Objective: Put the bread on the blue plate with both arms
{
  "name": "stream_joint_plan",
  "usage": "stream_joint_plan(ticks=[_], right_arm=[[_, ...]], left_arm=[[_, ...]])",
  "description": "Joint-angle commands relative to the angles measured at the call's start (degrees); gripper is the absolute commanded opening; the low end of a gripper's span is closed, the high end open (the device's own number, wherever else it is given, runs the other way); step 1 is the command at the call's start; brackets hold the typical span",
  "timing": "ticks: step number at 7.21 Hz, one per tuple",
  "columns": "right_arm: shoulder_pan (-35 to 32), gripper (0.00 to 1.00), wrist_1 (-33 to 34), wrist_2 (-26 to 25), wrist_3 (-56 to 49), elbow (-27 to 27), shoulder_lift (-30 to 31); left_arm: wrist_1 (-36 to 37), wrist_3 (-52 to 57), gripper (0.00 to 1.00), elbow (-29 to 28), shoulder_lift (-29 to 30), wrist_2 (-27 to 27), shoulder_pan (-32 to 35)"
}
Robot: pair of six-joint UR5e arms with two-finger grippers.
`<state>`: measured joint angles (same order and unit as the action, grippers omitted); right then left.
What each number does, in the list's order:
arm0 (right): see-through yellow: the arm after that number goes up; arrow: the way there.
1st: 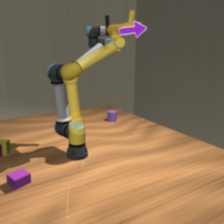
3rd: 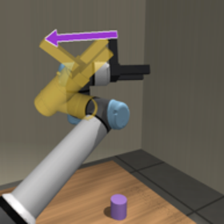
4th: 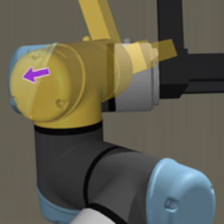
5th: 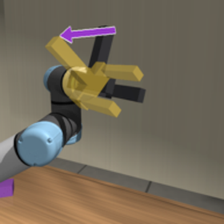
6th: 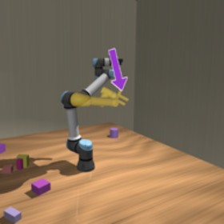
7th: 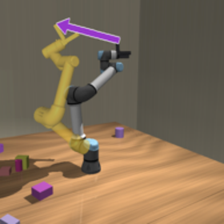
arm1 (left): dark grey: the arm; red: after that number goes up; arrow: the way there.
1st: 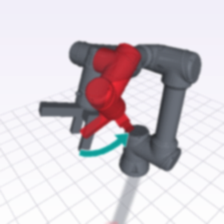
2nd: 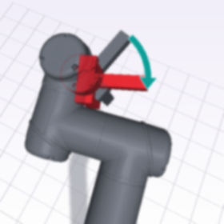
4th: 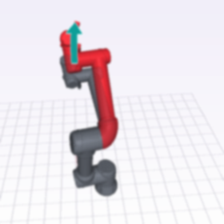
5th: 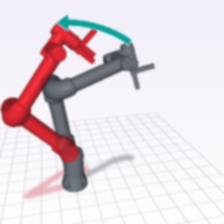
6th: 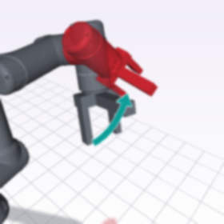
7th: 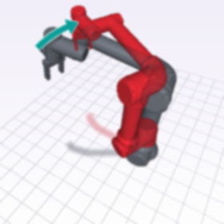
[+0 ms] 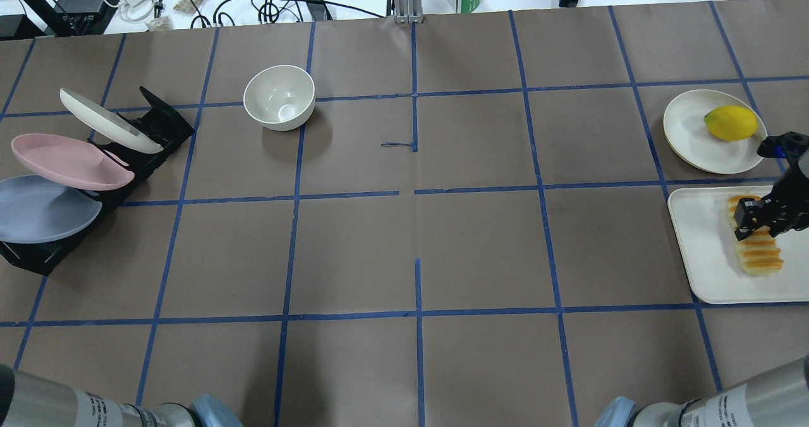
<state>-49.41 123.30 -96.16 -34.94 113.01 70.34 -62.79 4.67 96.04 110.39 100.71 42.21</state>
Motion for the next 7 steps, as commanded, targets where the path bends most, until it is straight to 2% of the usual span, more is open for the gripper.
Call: stream_joint_plan(ticks=[1, 2, 4, 5, 7], right_arm=[[-0.4, 0.00, -0.5, -0.1, 0.0, -0.4, 2.0], [-0.9, 0.00, -1.5, -0.3, 0.0, -0.5, 4.5], [-3.5, 0.00, -7.9, 0.0, 0.3, -2.7, 8.7], [-6.2, 0.00, -11.4, 0.3, 0.7, -4.8, 10.5], [-10.6, 0.00, -22.7, 1.4, 3.4, -12.2, 12.5]], left_arm=[[-0.4, 0.0, 0.00, -0.1, 0.3, -0.5, 0.0], [-0.4, 0.2, 0.00, -0.7, 0.3, -0.4, 0.0], [-0.5, 0.3, 0.00, -0.8, -0.6, -0.4, 0.0], [-0.5, 0.3, 0.00, -0.9, -1.5, -0.2, 0.0], [-1.9, 1.1, 0.00, -2.0, -3.4, 0.2, -0.4]])
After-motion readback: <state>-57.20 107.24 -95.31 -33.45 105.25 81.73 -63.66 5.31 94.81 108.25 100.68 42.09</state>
